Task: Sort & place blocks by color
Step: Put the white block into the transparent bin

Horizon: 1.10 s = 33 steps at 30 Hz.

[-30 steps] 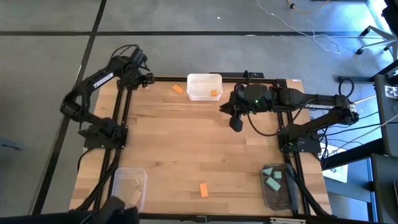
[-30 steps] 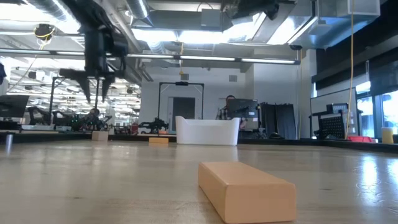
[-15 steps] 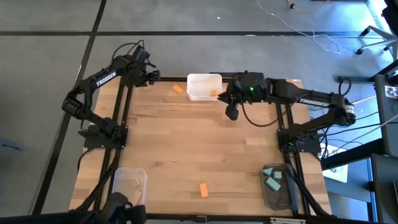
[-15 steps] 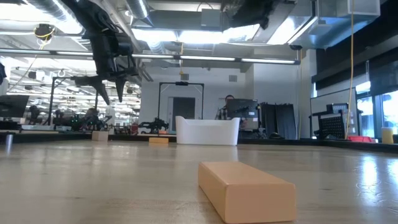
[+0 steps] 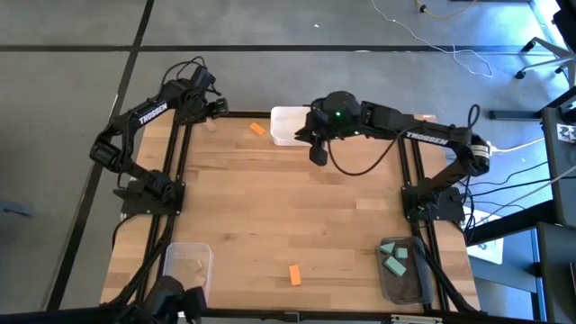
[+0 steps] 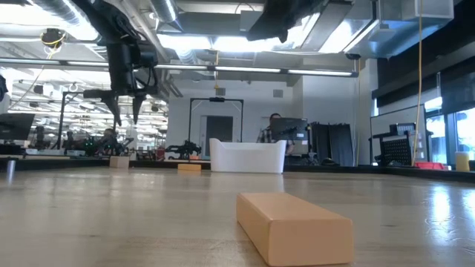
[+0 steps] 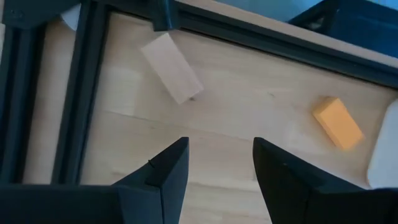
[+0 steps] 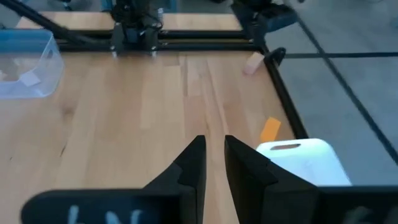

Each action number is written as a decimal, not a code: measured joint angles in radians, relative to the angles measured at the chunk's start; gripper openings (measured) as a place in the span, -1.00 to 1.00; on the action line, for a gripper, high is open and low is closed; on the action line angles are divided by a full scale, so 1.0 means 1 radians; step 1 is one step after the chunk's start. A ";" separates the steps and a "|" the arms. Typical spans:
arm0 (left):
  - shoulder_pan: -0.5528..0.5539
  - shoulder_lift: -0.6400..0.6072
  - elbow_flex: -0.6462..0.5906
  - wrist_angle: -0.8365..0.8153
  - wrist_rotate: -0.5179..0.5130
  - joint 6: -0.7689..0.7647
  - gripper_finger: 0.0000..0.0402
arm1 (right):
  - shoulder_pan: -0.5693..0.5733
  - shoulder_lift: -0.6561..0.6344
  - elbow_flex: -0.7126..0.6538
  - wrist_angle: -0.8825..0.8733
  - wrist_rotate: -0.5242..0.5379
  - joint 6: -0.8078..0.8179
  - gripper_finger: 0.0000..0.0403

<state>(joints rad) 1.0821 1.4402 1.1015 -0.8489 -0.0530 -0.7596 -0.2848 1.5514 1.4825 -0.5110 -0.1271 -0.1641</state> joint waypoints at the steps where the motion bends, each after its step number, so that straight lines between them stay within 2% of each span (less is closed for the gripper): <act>1: 0.000 0.000 0.000 0.001 -0.002 -0.007 -0.16 | 0.000 0.010 0.003 0.000 -0.011 -0.001 -0.70; 10: 0.000 0.000 0.000 0.033 0.038 -0.016 -0.16 | 0.000 0.026 0.004 -0.024 -0.025 -0.028 -0.70; 15: 0.008 0.010 0.000 0.000 -0.038 -0.026 -0.16 | 0.000 0.026 0.004 -0.026 -0.025 -0.032 -0.70; 29: 0.059 0.164 0.000 0.001 -0.033 -0.051 -0.16 | -0.002 0.026 0.004 -0.026 -0.025 -0.055 -0.70; 33: 0.074 0.200 0.000 0.008 0.006 -0.053 -0.16 | -0.002 0.026 0.004 -0.026 -0.025 -0.058 -0.70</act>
<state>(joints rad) 1.1562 1.6401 1.1015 -0.8411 -0.0469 -0.8126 -0.2863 1.5776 1.4868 -0.5365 -0.1516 -0.2221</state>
